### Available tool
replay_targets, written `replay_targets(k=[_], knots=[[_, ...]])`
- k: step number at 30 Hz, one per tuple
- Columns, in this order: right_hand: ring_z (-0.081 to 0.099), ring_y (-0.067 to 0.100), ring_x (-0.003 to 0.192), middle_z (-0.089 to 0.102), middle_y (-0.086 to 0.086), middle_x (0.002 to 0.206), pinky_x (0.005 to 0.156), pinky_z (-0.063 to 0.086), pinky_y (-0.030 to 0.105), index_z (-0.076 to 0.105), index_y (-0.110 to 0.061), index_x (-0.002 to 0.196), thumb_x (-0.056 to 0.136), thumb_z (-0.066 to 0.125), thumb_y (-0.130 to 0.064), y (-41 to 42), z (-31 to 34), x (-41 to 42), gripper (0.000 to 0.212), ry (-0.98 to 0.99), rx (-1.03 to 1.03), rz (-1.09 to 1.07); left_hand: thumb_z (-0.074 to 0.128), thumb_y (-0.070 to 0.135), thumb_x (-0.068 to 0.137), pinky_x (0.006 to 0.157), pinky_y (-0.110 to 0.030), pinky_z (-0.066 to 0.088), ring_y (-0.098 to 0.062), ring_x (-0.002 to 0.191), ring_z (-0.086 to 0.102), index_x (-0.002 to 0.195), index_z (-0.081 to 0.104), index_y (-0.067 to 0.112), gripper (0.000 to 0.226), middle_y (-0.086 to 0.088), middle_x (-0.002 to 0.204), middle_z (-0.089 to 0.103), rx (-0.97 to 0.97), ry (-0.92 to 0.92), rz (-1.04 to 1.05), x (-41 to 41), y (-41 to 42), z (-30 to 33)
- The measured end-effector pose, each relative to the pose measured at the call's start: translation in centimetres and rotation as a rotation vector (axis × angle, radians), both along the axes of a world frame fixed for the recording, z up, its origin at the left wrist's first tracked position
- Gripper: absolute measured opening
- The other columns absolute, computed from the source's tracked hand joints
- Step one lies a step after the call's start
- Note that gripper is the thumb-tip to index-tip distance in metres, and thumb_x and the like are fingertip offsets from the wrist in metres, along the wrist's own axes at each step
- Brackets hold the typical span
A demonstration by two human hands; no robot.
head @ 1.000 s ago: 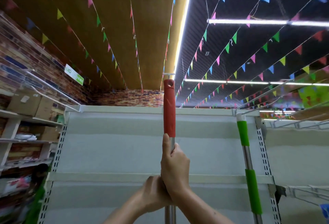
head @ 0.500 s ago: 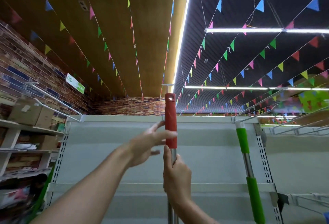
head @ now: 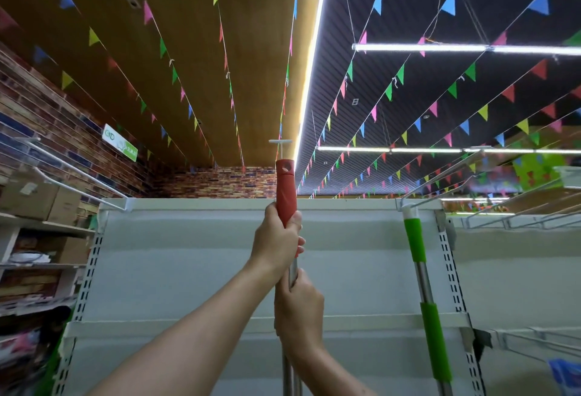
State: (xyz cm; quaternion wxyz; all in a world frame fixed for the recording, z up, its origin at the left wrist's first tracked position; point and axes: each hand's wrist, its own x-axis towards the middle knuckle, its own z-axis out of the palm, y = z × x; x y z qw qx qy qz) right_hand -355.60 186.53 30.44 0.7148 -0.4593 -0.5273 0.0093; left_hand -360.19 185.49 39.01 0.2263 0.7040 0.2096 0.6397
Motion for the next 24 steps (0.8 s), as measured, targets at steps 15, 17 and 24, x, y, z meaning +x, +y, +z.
replay_targets(k=[15, 17, 24], knots=[[0.049, 0.018, 0.058, 0.055, 0.001, 0.065, 0.058, 0.041, 0.035, 0.050, -0.014, 0.079, 0.097, 0.036, -0.047, 2.1, 0.1, 0.2, 0.040, -0.073, 0.044, -0.058, 0.044, 0.027, 0.099, 0.061, -0.023, 0.051, -0.014, 0.069, 0.059, 0.114, 0.043, 0.018, 0.017, 0.001, 0.086, 0.058, 0.015, -0.064, -0.043, -0.1, 1.3, 0.0], [0.048, 0.017, 0.057, 0.054, 0.000, 0.064, 0.058, 0.042, 0.035, 0.051, -0.013, 0.080, 0.097, 0.035, -0.048, 2.5, 0.0, 0.0, 0.042, -0.093, 0.040, -0.067, 0.044, 0.027, 0.099, 0.062, -0.024, 0.052, -0.015, 0.070, 0.059, 0.115, 0.042, 0.018, 0.018, 0.000, 0.087, 0.058, 0.006, -0.062, -0.051, -0.4, 1.6, 0.1], [0.044, 0.014, 0.052, 0.051, 0.000, 0.060, 0.055, 0.039, 0.035, 0.052, -0.010, 0.076, 0.095, 0.035, -0.051, 2.8, 0.1, 0.1, 0.048, -0.066, 0.040, -0.037, 0.043, 0.024, 0.099, 0.068, -0.031, 0.053, -0.018, 0.071, 0.058, 0.119, 0.042, 0.015, 0.021, -0.004, 0.088, 0.057, -0.041, -0.023, -0.096, -0.2, 2.3, 0.6]])
